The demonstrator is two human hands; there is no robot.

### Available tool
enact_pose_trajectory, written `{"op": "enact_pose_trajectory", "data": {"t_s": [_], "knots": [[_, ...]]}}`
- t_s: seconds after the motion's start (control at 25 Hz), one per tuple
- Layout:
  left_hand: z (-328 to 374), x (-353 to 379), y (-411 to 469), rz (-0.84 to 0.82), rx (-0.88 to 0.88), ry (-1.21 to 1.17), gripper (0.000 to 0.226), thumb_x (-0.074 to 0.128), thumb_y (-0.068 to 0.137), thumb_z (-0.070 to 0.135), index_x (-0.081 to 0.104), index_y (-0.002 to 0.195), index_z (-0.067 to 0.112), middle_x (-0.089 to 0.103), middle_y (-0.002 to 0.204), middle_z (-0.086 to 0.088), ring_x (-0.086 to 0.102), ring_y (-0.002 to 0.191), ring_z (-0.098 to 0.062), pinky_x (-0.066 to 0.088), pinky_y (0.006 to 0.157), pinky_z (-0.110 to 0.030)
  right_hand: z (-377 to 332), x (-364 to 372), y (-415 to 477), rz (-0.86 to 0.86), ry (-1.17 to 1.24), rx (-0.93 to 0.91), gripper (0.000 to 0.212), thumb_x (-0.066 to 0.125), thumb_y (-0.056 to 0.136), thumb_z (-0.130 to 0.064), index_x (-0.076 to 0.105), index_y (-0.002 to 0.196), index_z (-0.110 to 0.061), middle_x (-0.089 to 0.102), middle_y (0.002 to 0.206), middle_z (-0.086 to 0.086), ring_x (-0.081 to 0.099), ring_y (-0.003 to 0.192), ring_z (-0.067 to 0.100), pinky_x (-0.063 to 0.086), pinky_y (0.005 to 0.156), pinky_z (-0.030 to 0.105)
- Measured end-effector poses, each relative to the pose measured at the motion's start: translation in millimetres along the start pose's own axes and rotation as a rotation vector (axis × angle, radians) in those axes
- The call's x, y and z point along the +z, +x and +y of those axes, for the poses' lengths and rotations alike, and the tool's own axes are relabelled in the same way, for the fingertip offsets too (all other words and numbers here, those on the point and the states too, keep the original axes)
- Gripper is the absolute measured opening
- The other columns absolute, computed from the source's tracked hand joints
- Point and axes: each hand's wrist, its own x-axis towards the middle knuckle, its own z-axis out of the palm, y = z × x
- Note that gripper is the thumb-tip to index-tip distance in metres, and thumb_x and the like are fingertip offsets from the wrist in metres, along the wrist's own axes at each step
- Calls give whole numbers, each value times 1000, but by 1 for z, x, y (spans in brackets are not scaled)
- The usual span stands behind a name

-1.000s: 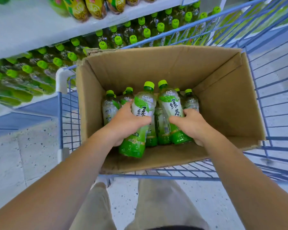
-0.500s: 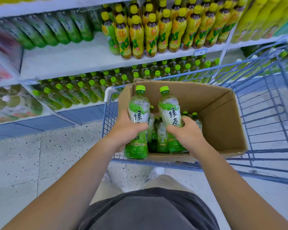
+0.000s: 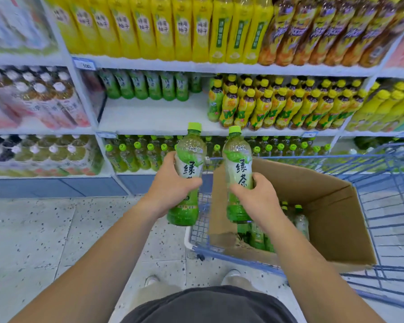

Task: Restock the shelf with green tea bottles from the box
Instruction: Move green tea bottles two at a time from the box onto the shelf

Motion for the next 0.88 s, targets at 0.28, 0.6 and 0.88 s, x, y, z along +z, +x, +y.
{"op": "enact_pose_trajectory", "data": {"t_s": [0.28, 0.6, 0.88], "knots": [[11, -117, 21, 56, 83, -8, 68, 81, 61, 25, 54, 122, 34, 69, 103, 8, 69, 81, 0, 52, 61, -15, -85, 100, 6, 12, -37, -61, 22, 71, 80, -39, 63, 99, -31, 70, 86, -12, 64, 65, 1, 46, 48, 21], [13, -185, 91, 130, 94, -22, 57, 82, 62, 25, 55, 109, 42, 71, 93, 15, 70, 80, -5, 54, 61, -19, -143, 163, 62, 3, -42, -121, 21, 71, 80, -38, 63, 97, -30, 70, 89, -8, 66, 76, 11, 45, 55, 29], [20, -204, 190, 116, 90, 52, 59, 83, 62, 30, 57, 113, 44, 71, 96, 14, 70, 81, -1, 53, 62, -17, -169, 185, 159, 27, 26, -101, 18, 70, 83, -40, 63, 94, -28, 68, 84, -3, 64, 71, 15, 42, 52, 29]]}}
